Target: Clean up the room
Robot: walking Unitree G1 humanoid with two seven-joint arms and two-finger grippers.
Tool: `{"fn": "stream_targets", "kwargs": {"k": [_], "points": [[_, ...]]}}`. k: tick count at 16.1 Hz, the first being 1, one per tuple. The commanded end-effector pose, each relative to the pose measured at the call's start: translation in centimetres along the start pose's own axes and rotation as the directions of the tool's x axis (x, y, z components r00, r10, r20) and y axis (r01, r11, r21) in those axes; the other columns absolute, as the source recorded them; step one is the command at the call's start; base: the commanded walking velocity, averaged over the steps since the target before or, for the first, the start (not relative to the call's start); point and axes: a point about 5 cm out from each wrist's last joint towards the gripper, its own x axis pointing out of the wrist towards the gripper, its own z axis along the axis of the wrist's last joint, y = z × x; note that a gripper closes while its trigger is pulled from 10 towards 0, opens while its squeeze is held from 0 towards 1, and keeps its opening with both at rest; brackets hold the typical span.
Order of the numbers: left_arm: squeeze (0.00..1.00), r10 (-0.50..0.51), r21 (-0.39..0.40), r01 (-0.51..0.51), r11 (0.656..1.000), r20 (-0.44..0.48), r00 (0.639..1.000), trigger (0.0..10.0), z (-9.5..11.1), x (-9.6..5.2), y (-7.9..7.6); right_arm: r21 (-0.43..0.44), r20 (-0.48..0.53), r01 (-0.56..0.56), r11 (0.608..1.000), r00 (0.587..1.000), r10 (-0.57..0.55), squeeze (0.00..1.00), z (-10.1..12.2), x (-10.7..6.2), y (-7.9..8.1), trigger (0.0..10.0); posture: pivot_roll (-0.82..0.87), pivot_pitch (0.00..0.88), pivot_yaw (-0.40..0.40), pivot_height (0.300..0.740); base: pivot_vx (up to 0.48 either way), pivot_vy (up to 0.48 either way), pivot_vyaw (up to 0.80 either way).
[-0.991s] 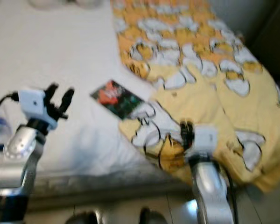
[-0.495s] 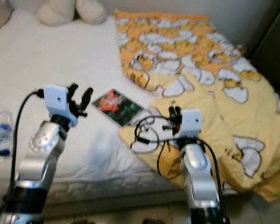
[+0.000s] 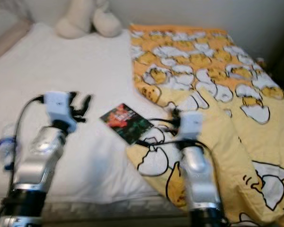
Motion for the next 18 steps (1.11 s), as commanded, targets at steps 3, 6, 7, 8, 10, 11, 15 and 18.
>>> {"fn": "stream_targets", "kwargs": {"k": [3,6,7,8,10,11,15,18], "points": [[0.00,0.045,-0.090,-0.057,0.994,-0.130,0.991,10.0,-1.9,2.0,0.5,-0.011,-0.013,-0.002,1.000,1.000,0.002,0.32,-0.1,-1.2,-1.1,10.0,-0.09,0.000,0.004,0.740,0.000,0.000,0.00],[0.00,0.126,-0.090,-0.146,0.985,-0.194,0.973,10.0,-2.5,3.1,2.7,-0.010,-0.071,-0.019,1.000,0.997,0.018,0.31,-1.0,-2.8,-1.3,10.0,-0.13,0.000,0.002,0.740,0.000,0.000,0.00],[0.00,0.123,-0.081,-0.139,0.987,-0.182,0.976,10.0,-2.2,3.2,2.8,-0.013,-0.082,-0.008,1.000,0.997,0.007,0.32,-1.2,-2.9,-1.5,10.0,-0.13,0.000,0.002,0.740,0.000,0.000,0.00],[0.00,0.107,-0.063,-0.118,0.991,-0.155,0.982,10.0,-1.7,3.6,2.7,-0.017,-0.100,0.012,1.000,0.995,-0.014,0.33,-1.3,-3.0,-2.0,10.0,-0.13,0.000,0.002,0.740,0.000,0.000,0.00],[0.00,0.101,-0.067,-0.112,0.991,-0.155,0.983,10.0,-1.8,3.7,2.4,-0.012,-0.100,0.018,1.000,0.995,-0.019,0.33,-1.0,-2.8,-2.1,10.0,-0.13,0.000,-0.001,0.740,0.000,0.000,0.00],[0.00,0.105,-0.076,-0.118,0.990,-0.162,0.981,10.0,-2.2,3.5,2.3,-0.013,-0.101,0.015,1.000,0.995,-0.016,0.33,-0.9,-2.7,-1.9,10.0,-0.13,0.003,-0.002,0.740,0.000,0.000,0.00],[0.00,0.285,0.014,-0.286,0.958,-0.148,0.947,10.0,-2.7,2.9,4.1,-0.019,-0.131,0.002,1.000,0.991,-0.004,0.35,-1.3,-3.0,-1.6,10.0,-0.12,0.025,-0.007,0.740,0.000,0.000,-0.80],[0.00,0.224,-0.009,-0.227,0.974,-0.136,0.965,10.0,-2.2,3.3,3.5,-0.018,-0.138,-0.009,1.000,0.990,0.006,0.35,-1.4,-3.0,-1.3,10.0,-0.11,0.031,-0.012,0.740,0.000,0.000,-0.80]]}}
